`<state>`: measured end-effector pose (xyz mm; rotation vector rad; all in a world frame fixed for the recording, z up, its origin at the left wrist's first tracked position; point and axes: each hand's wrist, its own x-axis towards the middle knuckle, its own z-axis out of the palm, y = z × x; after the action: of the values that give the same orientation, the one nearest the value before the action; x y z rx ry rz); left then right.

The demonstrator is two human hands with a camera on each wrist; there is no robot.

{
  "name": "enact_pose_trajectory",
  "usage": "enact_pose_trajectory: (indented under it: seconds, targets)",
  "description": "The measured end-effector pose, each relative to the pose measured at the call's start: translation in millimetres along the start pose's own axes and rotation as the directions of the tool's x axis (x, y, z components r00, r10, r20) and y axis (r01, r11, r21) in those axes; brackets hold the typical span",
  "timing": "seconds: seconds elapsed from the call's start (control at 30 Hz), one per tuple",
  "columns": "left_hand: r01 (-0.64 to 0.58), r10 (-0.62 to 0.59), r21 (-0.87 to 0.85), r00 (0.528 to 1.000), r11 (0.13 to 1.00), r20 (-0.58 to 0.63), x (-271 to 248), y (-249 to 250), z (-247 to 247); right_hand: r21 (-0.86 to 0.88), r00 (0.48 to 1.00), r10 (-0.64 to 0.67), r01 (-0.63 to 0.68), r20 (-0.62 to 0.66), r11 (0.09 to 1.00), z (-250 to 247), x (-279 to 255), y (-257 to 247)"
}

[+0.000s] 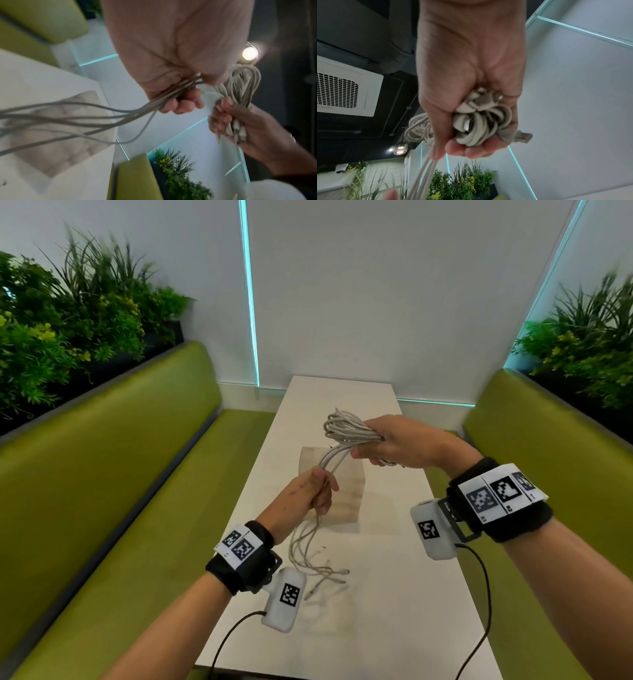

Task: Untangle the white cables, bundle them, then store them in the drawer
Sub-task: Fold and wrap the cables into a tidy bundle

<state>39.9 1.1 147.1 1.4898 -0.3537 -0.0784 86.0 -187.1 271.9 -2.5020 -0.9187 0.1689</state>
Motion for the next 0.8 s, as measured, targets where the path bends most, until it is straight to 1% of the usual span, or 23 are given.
enact_pose_trajectory:
  seconds: [0.07,0.13,0.27,0.37,0.47,0.53,0.63,0.73,0.8]
  targets:
    - [0.03,-0.03,-0.065,1.0,0.997,-0.001,0.5,1.2,3.0,0.009,1.0,-0.001,0.001,-0.025,1.0,0.5,-1.0,0.5]
    - [0.037,-0.037,-0.089,0.999,0.995,0.01,-0.3,2.3,4.3,0.021,0.999,0.007,-0.006,-0.034,1.0,2.1,-2.5,2.2]
    - [0.013,-0.012,-0.055,1.0,0.998,0.02,-1.1,3.1,-1.0,0.042,0.999,0.018,-0.017,-0.027,0.999,4.7,-4.1,6.6]
    - [-0.013,0.013,-0.031,1.0,0.999,0.022,-1.5,5.3,-2.6,0.077,0.998,0.036,-0.031,-0.055,0.997,6.9,-3.2,9.8]
    - [-0.039,0.038,0.075,0.999,0.996,0.016,-2.6,5.3,0.8,0.115,0.996,0.041,-0.032,-0.082,0.993,10.8,-2.1,12.4]
    - [-0.064,0.07,0.083,0.995,0.995,-0.075,-1.4,6.3,2.4,0.152,0.995,0.046,-0.031,-0.093,0.988,15.1,-2.3,13.9]
    - [-0.133,0.142,0.051,0.955,0.99,-0.262,7.6,14.7,7.6,0.201,0.991,0.055,-0.029,-0.125,0.979,25.4,-2.1,14.1]
    - [-0.175,0.118,-0.125,0.923,0.977,-0.366,19.3,25.2,12.1,0.232,0.985,0.06,-0.021,-0.161,0.973,40.4,2.3,10.7]
    - [-0.184,0.09,-0.195,0.907,0.963,-0.412,26.0,30.6,15.3,0.276,0.983,0.075,-0.026,-0.168,0.961,52.2,5.4,7.5]
